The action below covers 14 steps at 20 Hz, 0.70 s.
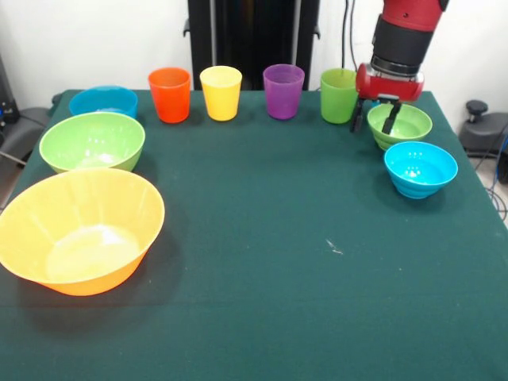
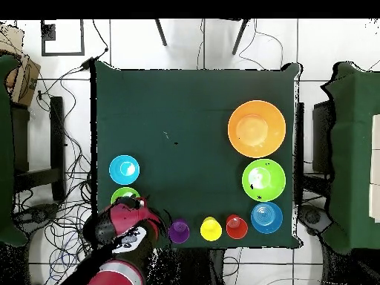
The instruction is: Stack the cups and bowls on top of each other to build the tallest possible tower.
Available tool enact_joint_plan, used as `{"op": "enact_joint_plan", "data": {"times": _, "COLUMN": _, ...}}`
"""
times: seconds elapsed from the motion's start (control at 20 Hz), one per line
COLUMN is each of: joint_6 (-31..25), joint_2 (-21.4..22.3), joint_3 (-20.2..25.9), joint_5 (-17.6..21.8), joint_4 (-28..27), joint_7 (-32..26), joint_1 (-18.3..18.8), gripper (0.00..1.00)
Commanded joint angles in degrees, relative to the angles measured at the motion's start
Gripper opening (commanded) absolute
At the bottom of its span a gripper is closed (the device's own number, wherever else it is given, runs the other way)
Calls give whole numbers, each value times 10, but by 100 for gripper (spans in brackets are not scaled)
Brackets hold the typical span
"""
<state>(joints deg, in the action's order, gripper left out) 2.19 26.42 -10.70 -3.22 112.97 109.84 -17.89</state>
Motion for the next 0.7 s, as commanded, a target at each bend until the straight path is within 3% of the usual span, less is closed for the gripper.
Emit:
{"op": "enact_joint_plan", "data": {"times": 0.05, "joint_6": 4, "joint_2": -22, "joint_3": 40, "joint_5": -7, "joint_4": -47, "joint_7": 78, "joint_1": 7, "gripper": 100}}
{"op": "enact_joint_plan", "data": {"times": 0.55, "joint_6": 18, "joint_2": -26, "joint_3": 40, "joint_5": -1, "joint_4": -42, "joint_7": 80, "joint_1": 8, "gripper": 100}}
{"op": "enact_joint_plan", "data": {"times": 0.6, "joint_6": 18, "joint_2": -26, "joint_3": 43, "joint_5": 0, "joint_4": -40, "joint_7": 79, "joint_1": 11, "gripper": 0}}
{"op": "enact_joint_plan", "data": {"times": 0.7, "joint_6": 20, "joint_2": -26, "joint_3": 45, "joint_5": 1, "joint_4": -40, "joint_7": 80, "joint_1": 13, "gripper": 0}}
